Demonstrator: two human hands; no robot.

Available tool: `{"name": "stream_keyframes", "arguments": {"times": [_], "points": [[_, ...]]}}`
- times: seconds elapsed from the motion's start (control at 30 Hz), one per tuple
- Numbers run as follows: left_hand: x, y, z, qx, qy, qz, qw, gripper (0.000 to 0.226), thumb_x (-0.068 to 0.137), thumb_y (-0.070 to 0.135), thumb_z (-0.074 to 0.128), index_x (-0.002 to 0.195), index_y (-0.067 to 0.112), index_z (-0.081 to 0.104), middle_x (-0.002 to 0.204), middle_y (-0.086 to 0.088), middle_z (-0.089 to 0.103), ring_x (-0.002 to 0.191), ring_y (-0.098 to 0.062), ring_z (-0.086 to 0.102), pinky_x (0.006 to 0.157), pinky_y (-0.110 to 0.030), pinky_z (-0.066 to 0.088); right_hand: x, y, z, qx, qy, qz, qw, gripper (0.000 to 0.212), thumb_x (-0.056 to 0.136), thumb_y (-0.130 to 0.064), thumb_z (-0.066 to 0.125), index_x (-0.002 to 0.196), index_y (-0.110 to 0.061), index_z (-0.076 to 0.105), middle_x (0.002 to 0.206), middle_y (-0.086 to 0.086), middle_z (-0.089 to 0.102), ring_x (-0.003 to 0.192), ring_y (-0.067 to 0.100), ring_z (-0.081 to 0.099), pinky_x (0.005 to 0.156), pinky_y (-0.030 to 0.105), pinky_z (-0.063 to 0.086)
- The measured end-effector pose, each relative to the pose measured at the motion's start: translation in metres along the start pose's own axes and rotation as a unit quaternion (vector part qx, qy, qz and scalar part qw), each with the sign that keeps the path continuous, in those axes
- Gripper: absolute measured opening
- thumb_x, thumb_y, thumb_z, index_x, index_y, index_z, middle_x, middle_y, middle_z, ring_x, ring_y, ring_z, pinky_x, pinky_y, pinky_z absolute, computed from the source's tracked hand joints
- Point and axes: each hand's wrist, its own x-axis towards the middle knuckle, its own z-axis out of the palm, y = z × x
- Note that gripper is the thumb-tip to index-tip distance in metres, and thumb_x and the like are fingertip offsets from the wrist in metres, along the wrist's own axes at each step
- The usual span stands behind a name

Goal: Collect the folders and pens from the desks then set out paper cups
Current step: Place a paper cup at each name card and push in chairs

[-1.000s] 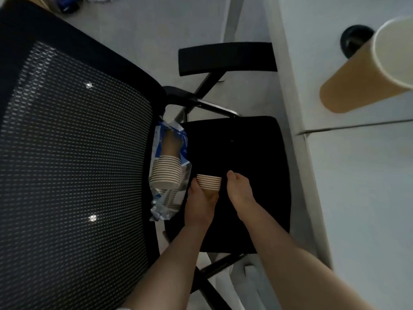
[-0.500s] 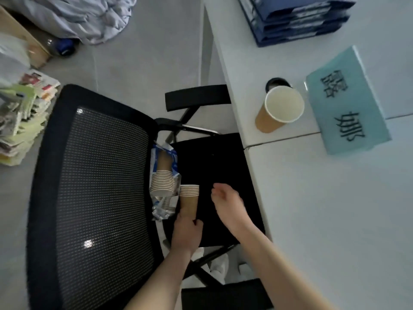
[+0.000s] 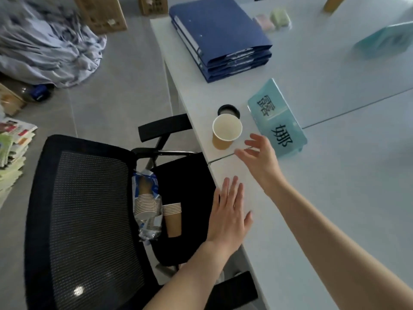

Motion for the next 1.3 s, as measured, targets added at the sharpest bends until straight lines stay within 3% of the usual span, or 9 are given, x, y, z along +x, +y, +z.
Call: {"name": "stream_keyframes", "arguments": {"times": [0.07,0.23,0.4,0.5,0.67,0.8,0.9,1.13,1.3], "points": [[0.002,-0.001,0.014,0.058,-0.052,0.003,0.997,0.082,0.089,0.055,0.026,0.151,0.002,0.022,0.161,-0.017,0.014,0.149,-0.033,0.012,0.114,-0.056,0.028,0.018,-0.003,-0.001,-0.022,-0.018,-0.002,1.000,0.077,0.077,-0.027,0.078,0.140,-0.020,0.035,0.129,-0.002,0.052,0.111,0.016,0.055,0.096,0.037,0.049],[0.002,-0.004,0.021,0.112,-0.073,0.019,0.991,0.088,0.090,0.059,0.021,0.153,0.000,0.007,0.162,-0.020,-0.001,0.150,-0.035,-0.003,0.116,-0.059,0.012,0.047,-0.002,0.013,-0.034,-0.082,-0.020,0.996,0.108,0.061,-0.034,0.088,0.147,-0.022,0.023,0.139,-0.002,0.044,0.124,0.020,0.047,0.103,0.045,0.044],[0.003,-0.004,0.022,0.118,-0.070,0.019,0.990,0.088,0.090,0.059,0.021,0.153,0.000,0.003,0.162,-0.020,-0.004,0.149,-0.035,-0.006,0.116,-0.057,0.010,0.057,0.007,0.027,0.031,-0.080,-0.021,0.996,0.088,0.042,-0.043,0.087,0.118,-0.027,0.047,0.120,-0.001,0.058,0.115,0.020,0.058,0.095,0.049,0.051],[0.003,-0.005,0.022,0.119,-0.070,0.019,0.990,0.087,0.090,0.058,0.019,0.153,0.001,0.003,0.162,-0.021,-0.001,0.150,-0.035,-0.003,0.116,-0.056,0.010,0.051,0.004,0.023,0.043,-0.052,-0.034,0.997,0.071,0.060,-0.024,0.089,0.119,-0.020,0.049,0.113,-0.008,0.059,0.112,0.013,0.058,0.099,0.044,0.050],[0.003,0.000,0.021,0.156,-0.071,0.006,0.985,0.086,0.090,0.058,0.011,0.152,0.002,-0.010,0.159,-0.020,-0.020,0.148,-0.033,-0.018,0.117,-0.055,-0.007,0.029,0.020,-0.005,0.034,-0.004,-0.047,0.998,0.070,0.062,-0.029,0.088,0.121,-0.023,0.049,0.116,-0.008,0.062,0.105,0.011,0.062,0.095,0.041,0.052],[0.003,0.003,0.014,0.138,-0.063,0.000,0.988,0.089,0.086,0.058,0.030,0.151,-0.002,0.020,0.160,-0.024,0.010,0.148,-0.037,0.013,0.117,-0.052,0.023,0.001,0.047,-0.037,0.050,0.006,-0.058,0.997,0.066,0.066,-0.028,0.087,0.120,-0.023,0.050,0.114,-0.010,0.063,0.105,0.008,0.062,0.094,0.040,0.053],[0.003,0.005,0.013,0.131,-0.053,0.007,0.990,0.087,0.084,0.055,0.033,0.148,-0.004,0.031,0.157,-0.024,0.024,0.145,-0.036,0.025,0.116,-0.050,0.027,-0.017,0.069,-0.069,0.053,0.020,-0.057,0.997,0.061,0.068,-0.026,0.085,0.118,-0.024,0.051,0.111,-0.013,0.062,0.103,0.007,0.062,0.092,0.039,0.054],[-0.018,0.103,0.038,0.021,0.011,-0.202,0.979,0.076,0.087,0.040,0.029,0.146,-0.009,0.030,0.155,-0.024,0.028,0.145,-0.035,0.027,0.118,-0.043,0.025,-0.053,0.114,-0.148,0.045,0.034,-0.051,0.997,0.058,0.070,-0.026,0.084,0.117,-0.020,0.051,0.113,-0.006,0.062,0.102,0.009,0.062,0.089,0.033,0.055],[-0.023,0.167,0.080,0.020,0.046,-0.255,0.966,0.078,0.089,0.042,0.032,0.146,-0.010,0.028,0.156,-0.025,0.026,0.146,-0.036,0.022,0.117,-0.047,0.016,-0.051,0.139,-0.188,0.032,0.018,-0.062,0.997,0.056,0.072,-0.023,0.082,0.117,-0.018,0.050,0.116,-0.003,0.061,0.102,0.009,0.060,0.089,0.029,0.053]]}}
